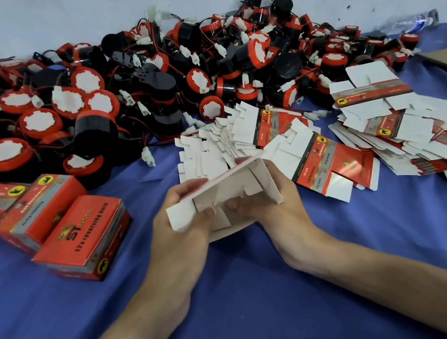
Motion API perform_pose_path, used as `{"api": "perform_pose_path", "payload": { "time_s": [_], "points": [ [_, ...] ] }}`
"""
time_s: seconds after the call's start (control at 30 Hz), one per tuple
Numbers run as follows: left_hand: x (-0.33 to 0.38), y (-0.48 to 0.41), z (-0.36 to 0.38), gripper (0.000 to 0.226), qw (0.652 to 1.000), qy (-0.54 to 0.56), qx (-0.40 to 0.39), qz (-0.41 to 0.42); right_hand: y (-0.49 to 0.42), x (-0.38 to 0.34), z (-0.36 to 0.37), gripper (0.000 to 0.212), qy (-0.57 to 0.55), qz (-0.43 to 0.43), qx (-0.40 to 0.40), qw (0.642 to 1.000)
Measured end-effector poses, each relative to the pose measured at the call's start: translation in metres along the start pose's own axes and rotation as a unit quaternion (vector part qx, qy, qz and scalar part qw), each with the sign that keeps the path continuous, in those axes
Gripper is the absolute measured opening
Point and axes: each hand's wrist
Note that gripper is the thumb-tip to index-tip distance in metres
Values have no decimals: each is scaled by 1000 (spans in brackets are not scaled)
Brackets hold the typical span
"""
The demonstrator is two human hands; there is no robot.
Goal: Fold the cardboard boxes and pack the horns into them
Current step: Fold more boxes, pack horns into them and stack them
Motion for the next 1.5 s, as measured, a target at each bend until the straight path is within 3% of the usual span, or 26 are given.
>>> {"api": "perform_pose_path", "payload": {
  "time_s": [0.17, 0.3, 0.4, 0.5, 0.57, 0.6, 0.7, 0.77, 0.83, 0.93, 1.07, 1.13, 1.2, 1.27, 1.4, 1.5],
  "points": [
    [-3, 4, 5, 50, 996, -51, -22, 71, 3, 8, 0, 49, 85, -47, 33, 995],
    [-12, 7, 2, 62, 987, -71, -110, 89, 4, 7, 0, 50, 124, -58, 42, 990],
    [-16, 11, -1, 78, 958, -175, -153, 168, -1, -1, -5, 37, 159, -78, 42, 983],
    [-18, 11, -1, 92, 914, -272, -134, 269, -2, -5, -8, 21, 139, -54, 24, 989],
    [-14, 4, -3, 84, 906, -282, -99, 299, -1, -8, -6, 14, 110, -2, -34, 993],
    [-11, 0, -8, 75, 918, -262, -71, 290, 0, -11, -5, 8, 101, 26, -81, 991],
    [1, -18, -30, 60, 965, -177, 37, 188, -10, -25, -8, 42, 112, 38, -190, 975],
    [4, -30, -44, 65, 978, -151, 74, 126, -34, -34, -9, 56, 103, 16, -147, 984],
    [3, -35, -48, 65, 976, -168, 81, 108, -71, -38, -3, 52, 164, -25, -89, 982],
    [-5, -34, -45, 66, 975, -204, 51, 75, -139, -30, 17, 29, 331, -61, -93, 937],
    [-6, -39, -52, 72, 975, -215, 16, 51, -205, 4, 53, 66, 533, -32, -162, 830],
    [-5, -40, -56, 72, 976, -210, 1, 53, -215, 26, 64, 62, 609, -53, -159, 775],
    [-6, -40, -58, 72, 975, -214, -14, 57, -215, 39, 66, 57, 631, -100, -126, 758],
    [-8, -41, -59, 72, 976, -212, -18, 55, -210, 37, 60, 55, 589, -128, -97, 792],
    [-10, -43, -59, 71, 978, -203, -14, 53, -184, 2, 36, 60, 385, -159, -37, 909],
    [-10, -44, -58, 68, 978, -203, -13, 50, -153, -30, 16, 51, 282, -199, -32, 938]
  ]
}}
Point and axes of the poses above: each hand's wrist, its own y-axis away from the middle knuckle, its own z-axis out of the palm, x = y × z, and after that the axes turned 6 degrees about -z, right-handed
